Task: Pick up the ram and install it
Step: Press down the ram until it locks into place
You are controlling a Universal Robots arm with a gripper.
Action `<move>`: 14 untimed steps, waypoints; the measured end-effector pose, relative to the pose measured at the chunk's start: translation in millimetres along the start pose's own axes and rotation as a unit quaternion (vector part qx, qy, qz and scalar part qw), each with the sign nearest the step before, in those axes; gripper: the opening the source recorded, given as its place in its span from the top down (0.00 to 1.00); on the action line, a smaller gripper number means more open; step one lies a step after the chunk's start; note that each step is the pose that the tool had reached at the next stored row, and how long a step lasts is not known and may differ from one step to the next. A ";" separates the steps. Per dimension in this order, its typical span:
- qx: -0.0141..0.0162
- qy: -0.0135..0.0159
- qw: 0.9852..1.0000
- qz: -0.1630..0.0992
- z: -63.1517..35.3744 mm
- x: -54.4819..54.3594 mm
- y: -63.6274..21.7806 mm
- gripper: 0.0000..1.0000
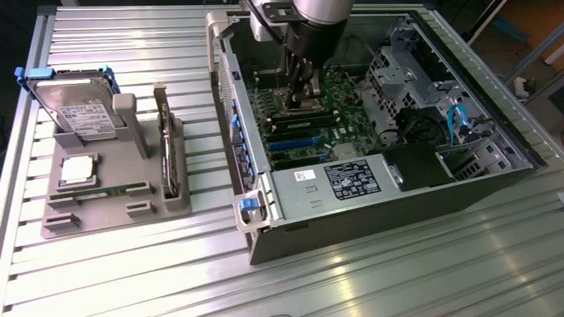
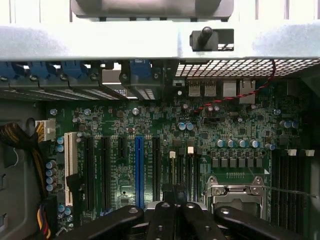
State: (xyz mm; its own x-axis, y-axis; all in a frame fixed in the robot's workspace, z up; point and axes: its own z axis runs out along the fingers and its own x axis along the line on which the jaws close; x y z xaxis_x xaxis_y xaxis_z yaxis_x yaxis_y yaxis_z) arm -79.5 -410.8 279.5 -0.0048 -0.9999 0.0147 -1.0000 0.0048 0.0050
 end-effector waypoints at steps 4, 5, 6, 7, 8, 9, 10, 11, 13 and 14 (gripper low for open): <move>0.000 0.000 1.000 0.000 0.0 0.0 -8.3 0.89; 0.000 0.000 1.000 0.000 0.0 0.0 -10.4 0.89; 0.000 0.000 1.000 0.000 -0.1 -0.1 -12.7 0.89; 0.000 0.000 1.000 0.000 0.0 -0.1 -15.3 0.89; 0.000 0.000 1.000 0.000 -0.1 -0.1 -17.7 0.89; 0.000 0.000 1.000 0.000 -0.1 -0.1 -19.8 0.89; 0.000 0.000 1.000 0.000 -0.1 -0.1 -22.4 0.89; 0.000 0.000 1.000 0.000 -0.1 -0.1 -24.9 0.89; 0.000 0.000 1.000 0.000 -0.2 -0.1 -33.3 0.89; 0.000 0.000 1.000 0.000 -0.2 -0.1 -35.3 0.89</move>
State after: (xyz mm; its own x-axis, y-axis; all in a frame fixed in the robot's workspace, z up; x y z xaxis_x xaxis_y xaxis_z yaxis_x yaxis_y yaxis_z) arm -44.2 -410.9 279.5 -0.0048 -0.9999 0.0146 -1.0000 0.0049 0.0054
